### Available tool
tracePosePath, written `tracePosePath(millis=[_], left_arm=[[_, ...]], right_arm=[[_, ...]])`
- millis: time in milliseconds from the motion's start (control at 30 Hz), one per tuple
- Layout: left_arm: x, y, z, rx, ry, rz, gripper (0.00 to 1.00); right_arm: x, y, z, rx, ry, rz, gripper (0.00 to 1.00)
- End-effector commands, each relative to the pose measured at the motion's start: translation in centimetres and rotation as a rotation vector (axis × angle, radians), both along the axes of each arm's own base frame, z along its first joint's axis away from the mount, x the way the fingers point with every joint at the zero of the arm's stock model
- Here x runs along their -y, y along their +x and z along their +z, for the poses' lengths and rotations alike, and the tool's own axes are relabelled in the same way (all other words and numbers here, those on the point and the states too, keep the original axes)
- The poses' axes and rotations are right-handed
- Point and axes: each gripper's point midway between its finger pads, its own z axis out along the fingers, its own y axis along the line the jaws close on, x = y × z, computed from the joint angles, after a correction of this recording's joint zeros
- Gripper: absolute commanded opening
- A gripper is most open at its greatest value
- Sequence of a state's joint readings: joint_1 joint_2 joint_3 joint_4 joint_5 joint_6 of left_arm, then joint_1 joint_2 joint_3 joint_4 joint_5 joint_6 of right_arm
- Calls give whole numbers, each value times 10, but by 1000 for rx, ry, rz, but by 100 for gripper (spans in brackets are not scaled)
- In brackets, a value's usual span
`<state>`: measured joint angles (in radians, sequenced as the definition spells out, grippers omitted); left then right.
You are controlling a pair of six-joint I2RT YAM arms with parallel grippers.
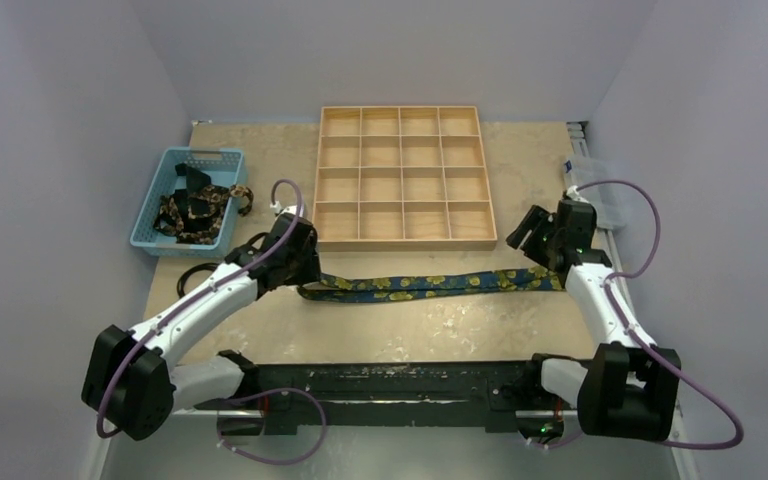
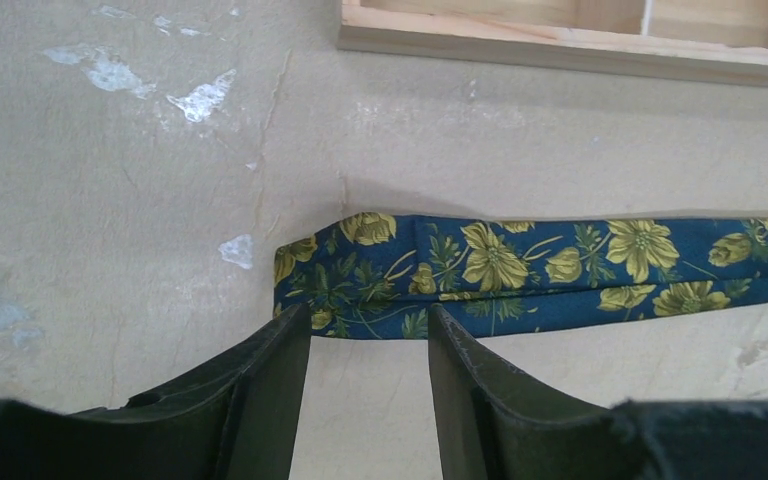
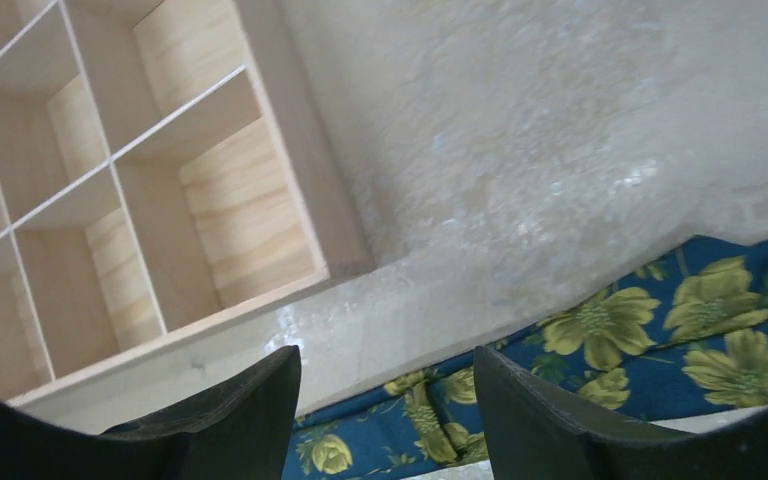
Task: Roll the ties
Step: Flatten out the tie at the center of the board.
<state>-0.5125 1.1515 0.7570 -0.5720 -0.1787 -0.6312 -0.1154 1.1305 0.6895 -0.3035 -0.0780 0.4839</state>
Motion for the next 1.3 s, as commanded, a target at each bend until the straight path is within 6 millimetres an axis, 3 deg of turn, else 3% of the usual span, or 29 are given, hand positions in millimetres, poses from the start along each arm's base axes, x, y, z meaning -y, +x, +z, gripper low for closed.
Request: tracePosePath(millis=[0,167,333,533,633,900,933,1267], left_arm=[[-13,12,0,20,86,31,45],[-7,17,-15,-13,91,12,38],[2,26,-18,-12,82,-14,34],[5,23,-31,-45,76,-28,17],[7,21,-28,-38,59,-30,1],[0,4,13,54,0,-35,0],[-3,-2,14,53,3,-36,0],[-22,-48,-23,-81,94,-27,0]], right_arm=[[-36,2,7,44,47,164,63],[-45,2,8,47,40,185,63],[-47,1,4,39,43,194,62],[-48,2,-1,31,46,196,61],[-49,3,-2,30,54,201,60],[-58,5,6,55,85,233,56],[-68,4,7,56,90,265,56],[-127,-6,8,24,126,456,52]])
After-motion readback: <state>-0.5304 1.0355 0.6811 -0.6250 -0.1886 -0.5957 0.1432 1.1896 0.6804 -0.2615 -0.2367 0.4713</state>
